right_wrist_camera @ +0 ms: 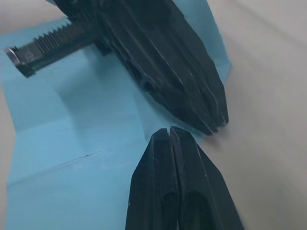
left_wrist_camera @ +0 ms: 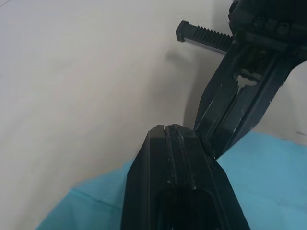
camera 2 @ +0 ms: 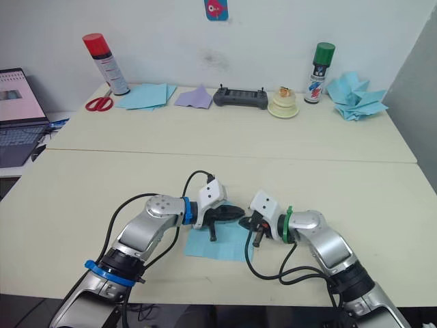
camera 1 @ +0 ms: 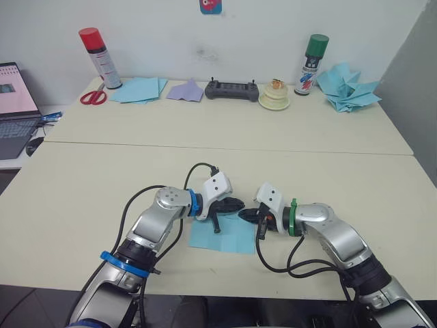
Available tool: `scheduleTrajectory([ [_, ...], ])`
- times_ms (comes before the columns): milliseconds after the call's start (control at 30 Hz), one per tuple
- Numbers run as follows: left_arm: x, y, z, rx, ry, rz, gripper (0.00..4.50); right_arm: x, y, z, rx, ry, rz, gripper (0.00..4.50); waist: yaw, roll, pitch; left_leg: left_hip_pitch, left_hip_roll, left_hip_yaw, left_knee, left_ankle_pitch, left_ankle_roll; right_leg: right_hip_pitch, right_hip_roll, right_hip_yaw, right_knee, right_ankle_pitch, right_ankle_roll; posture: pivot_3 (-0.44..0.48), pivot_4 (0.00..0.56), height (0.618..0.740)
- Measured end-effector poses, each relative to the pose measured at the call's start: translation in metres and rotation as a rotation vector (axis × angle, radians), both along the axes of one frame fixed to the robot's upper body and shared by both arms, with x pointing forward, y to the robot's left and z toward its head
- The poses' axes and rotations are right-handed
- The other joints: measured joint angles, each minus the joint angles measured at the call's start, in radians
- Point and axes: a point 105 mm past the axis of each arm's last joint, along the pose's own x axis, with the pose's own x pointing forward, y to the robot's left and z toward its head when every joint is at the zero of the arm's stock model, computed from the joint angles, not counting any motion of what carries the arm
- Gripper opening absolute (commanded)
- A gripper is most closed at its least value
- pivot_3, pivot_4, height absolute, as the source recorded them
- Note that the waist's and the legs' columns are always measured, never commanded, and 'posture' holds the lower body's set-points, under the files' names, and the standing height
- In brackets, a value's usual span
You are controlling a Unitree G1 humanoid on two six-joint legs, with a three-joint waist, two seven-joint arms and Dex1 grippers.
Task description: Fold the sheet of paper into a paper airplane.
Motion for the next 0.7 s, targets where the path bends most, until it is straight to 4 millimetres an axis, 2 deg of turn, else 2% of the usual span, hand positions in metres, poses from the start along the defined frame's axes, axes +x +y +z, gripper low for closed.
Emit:
scheduleTrajectory([
  [267, 0.017, 0.007, -0.005, 0.082, -0.063, 0.085, 0.0, 0.001, -0.001, -0.001, -0.003, 0.001, -0.019, 0.02, 0.0, 0.0, 0.0, 0.003, 0.0, 0.0, 0.0, 0.0, 0.0, 0.003, 0.0, 0.0, 0.0, 0.0, 0.0, 0.0, 0.15, 0.74],
  [500, 0.032, 0.038, 0.001, 0.123, -0.142, 0.191, 0.0, -0.001, 0.0, -0.001, 0.005, 0.006, -0.026, 0.02, -0.01, 0.0, 0.0, 0.004, 0.0, 0.0, -0.001, 0.0, 0.0, 0.003, 0.0, 0.0, 0.001, 0.0, 0.0, 0.0, 0.15, 0.74],
  [633, 0.043, 0.059, 0.009, 0.07, -0.158, 0.311, 0.0, -0.001, 0.001, -0.001, 0.007, 0.008, -0.025, 0.02, -0.013, 0.0, 0.0, 0.003, 0.001, 0.0, -0.001, 0.0, 0.0, 0.002, 0.0, 0.0, 0.0, 0.0, 0.0, 0.0, 0.15, 0.74],
  [700, 0.049, 0.066, 0.022, -0.03, -0.164, 0.386, 0.0, 0.0, 0.001, 0.0, 0.009, 0.007, -0.024, 0.02, -0.013, -0.001, 0.001, 0.001, 0.001, -0.001, 0.0, 0.0, 0.0, 0.001, 0.0, -0.001, 0.0, 0.0, 0.0, 0.0, 0.15, 0.74],
])
